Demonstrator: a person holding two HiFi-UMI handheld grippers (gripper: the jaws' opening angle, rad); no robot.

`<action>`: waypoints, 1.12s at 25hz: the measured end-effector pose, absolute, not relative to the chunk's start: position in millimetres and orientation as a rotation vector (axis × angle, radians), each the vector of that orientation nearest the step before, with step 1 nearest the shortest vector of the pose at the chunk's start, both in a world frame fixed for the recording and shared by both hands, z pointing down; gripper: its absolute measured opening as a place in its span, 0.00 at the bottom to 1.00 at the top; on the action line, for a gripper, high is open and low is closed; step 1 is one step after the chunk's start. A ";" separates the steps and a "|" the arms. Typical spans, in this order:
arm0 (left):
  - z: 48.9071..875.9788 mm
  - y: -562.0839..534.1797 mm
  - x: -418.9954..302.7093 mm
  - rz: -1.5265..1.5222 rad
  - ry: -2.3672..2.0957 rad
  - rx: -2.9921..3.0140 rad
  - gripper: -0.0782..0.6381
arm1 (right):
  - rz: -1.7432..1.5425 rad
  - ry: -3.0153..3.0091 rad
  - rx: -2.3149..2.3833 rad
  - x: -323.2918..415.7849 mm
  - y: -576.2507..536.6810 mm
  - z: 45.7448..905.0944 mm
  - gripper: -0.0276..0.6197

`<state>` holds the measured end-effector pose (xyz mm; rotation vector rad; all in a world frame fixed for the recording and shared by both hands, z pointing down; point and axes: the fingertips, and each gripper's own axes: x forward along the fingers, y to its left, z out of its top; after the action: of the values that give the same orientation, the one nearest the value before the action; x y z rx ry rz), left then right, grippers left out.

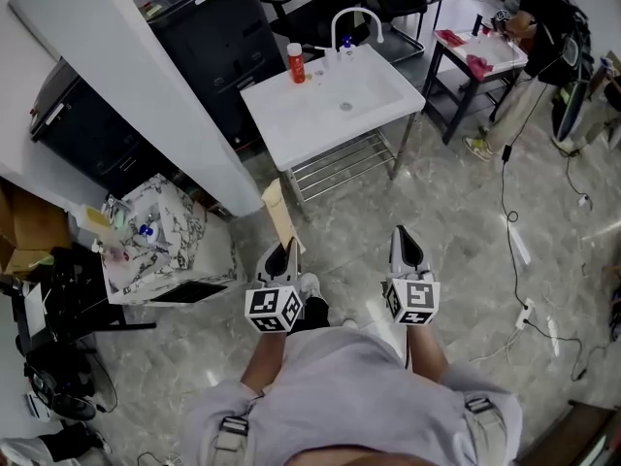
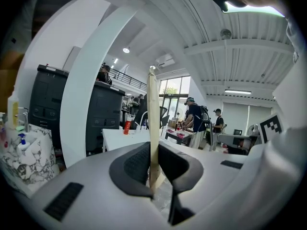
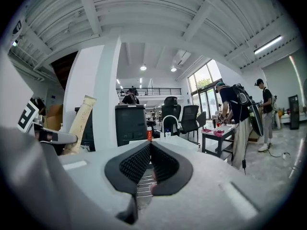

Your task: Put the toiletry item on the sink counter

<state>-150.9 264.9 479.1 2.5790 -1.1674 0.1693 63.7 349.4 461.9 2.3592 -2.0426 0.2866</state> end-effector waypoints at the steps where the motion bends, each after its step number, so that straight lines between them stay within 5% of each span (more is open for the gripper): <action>1: 480.0 259.0 -150.7 0.167 -1.171 2.577 0.17 | 0.281 -2.044 2.355 64.0 343.5 462.0 0.05; 28: 474.7 -10.3 -123.3 0.133 -1.079 2.638 0.17 | 0.215 -1.960 2.419 80.7 96.1 455.4 0.05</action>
<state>-123.3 -10.3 474.7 2.6384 -1.0786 0.1332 80.7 96.1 455.4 2.4185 -1.9597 0.2146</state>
